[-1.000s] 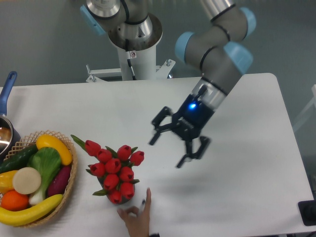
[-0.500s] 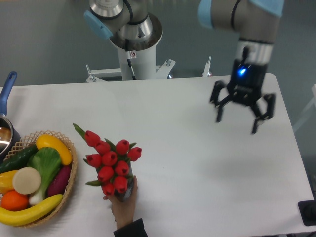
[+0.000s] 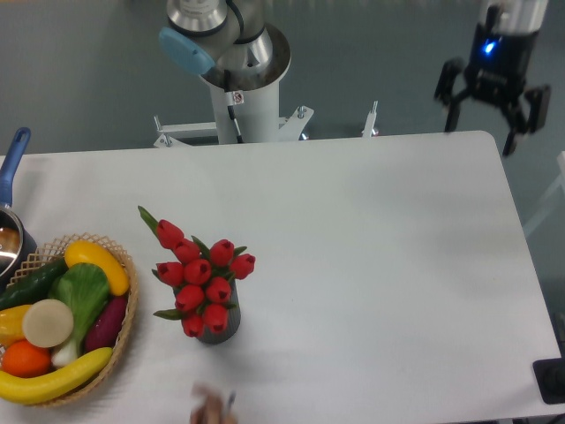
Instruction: Insert the flowers into the vase
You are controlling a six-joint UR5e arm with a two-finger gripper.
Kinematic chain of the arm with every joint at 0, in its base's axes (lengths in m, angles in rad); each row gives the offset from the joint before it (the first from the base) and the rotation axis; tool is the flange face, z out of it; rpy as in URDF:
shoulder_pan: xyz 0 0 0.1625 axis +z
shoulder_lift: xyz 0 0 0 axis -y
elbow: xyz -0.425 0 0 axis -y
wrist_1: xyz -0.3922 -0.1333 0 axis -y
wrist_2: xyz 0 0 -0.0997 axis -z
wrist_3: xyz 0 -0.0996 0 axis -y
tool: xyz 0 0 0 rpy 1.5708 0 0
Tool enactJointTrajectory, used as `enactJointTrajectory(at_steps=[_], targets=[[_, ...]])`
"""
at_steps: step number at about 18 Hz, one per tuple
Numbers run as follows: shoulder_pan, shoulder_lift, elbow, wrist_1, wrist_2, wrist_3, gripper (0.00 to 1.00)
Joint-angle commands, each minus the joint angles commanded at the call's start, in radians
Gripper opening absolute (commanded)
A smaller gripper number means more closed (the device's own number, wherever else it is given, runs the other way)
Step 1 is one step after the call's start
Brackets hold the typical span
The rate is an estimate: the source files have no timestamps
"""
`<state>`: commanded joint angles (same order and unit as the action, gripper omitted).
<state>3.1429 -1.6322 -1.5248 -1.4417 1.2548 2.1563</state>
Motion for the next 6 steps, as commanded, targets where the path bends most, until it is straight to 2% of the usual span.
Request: enactJointTrajectory(at_steps=[3,6], targets=[[0.028,0.003,-0.002,-0.019,0.002,0.088,1.00],[0.028,0.003,-0.003,-0.023,0.020,0.096,1.00]])
